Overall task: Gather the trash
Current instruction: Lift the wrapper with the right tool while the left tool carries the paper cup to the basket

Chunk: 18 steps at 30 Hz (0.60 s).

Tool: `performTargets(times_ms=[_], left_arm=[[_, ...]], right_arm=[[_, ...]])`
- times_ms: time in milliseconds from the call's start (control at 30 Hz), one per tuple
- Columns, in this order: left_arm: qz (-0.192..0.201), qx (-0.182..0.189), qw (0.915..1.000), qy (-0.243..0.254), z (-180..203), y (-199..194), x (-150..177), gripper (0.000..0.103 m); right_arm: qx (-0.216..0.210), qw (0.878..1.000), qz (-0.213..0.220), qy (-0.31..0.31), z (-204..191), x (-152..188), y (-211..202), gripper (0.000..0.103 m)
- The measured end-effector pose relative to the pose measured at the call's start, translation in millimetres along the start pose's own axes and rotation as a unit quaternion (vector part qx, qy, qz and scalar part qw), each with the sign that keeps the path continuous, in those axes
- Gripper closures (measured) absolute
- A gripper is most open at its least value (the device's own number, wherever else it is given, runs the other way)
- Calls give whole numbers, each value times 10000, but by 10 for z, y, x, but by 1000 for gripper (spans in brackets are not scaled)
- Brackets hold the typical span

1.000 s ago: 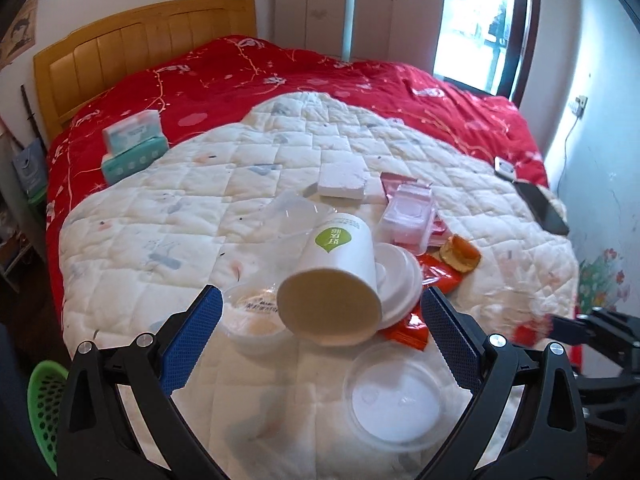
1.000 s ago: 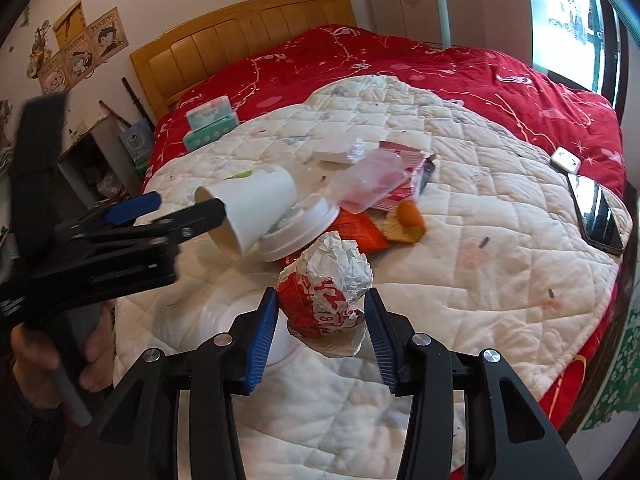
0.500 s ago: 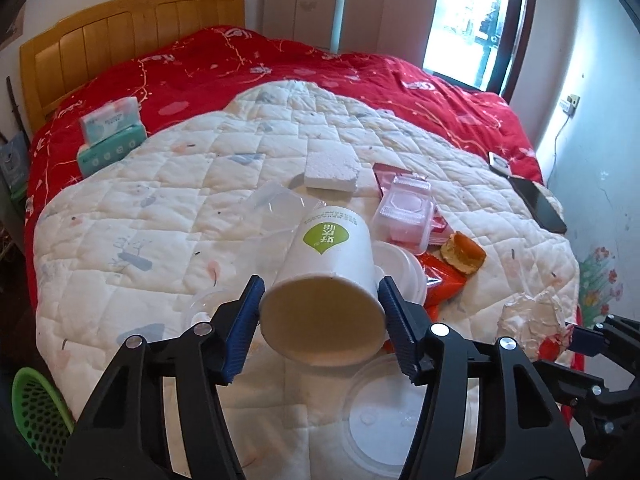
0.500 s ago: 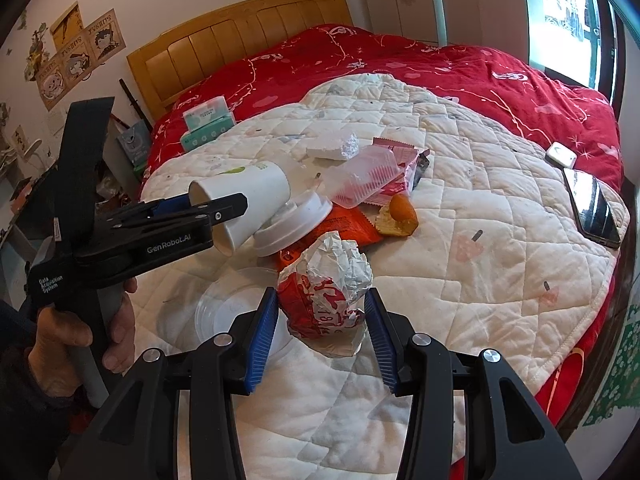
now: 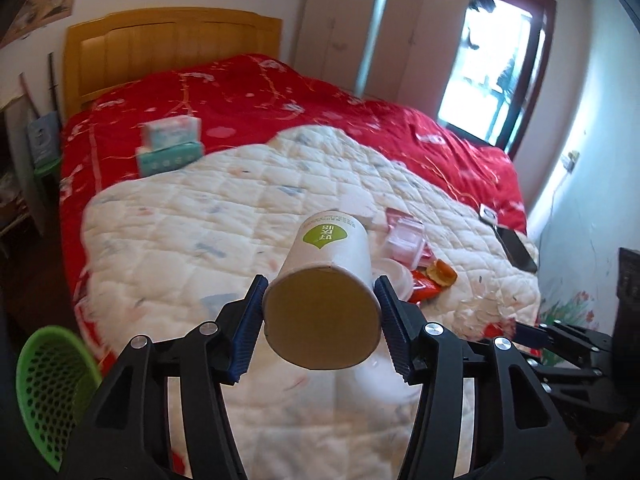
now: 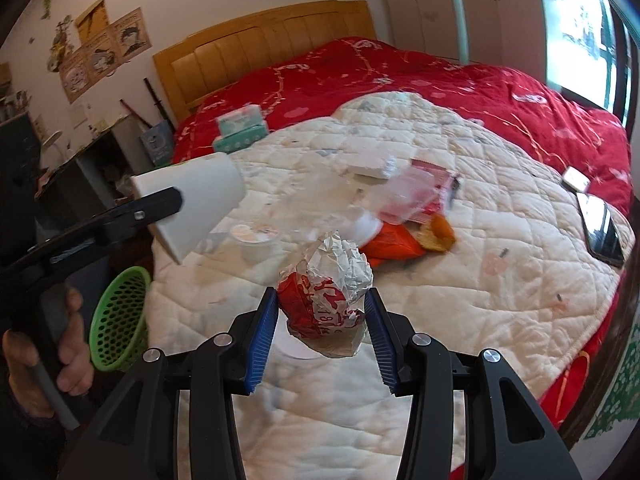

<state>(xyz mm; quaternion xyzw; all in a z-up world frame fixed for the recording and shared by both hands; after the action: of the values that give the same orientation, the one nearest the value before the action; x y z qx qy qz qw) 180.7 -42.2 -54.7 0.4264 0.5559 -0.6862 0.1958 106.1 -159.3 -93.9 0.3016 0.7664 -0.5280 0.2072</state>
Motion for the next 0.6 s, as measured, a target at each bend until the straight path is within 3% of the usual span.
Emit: performTargets(times_ms=[200, 333, 600], left_arm=[[15, -576, 9978, -324, -527, -481, 250, 49], [-173, -1053, 9929, -531, -945, -721, 518, 49], [-766, -1897, 9737, -1001, -1793, -1013, 1208, 49]], right_arm=[[-272, 9991, -58, -330, -452, 36, 34, 60], [-456, 9974, -130, -535, -757, 77, 90, 60], [-798, 9916, -364, -952, -1354, 255, 258, 60]])
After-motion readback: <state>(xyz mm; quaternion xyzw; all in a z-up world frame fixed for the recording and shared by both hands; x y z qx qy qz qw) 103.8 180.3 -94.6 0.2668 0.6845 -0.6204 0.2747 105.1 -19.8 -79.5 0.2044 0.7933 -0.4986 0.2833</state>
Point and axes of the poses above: each gripper's, at about its wrist camera, not at the fingertips, and y roughly the way its jaws point, z to its right, x to its underside, the point moved 9 cm from there along y, roughly the way its jaws point, and after that the axes turned 13 degrees about y, right-handed, at the moved point
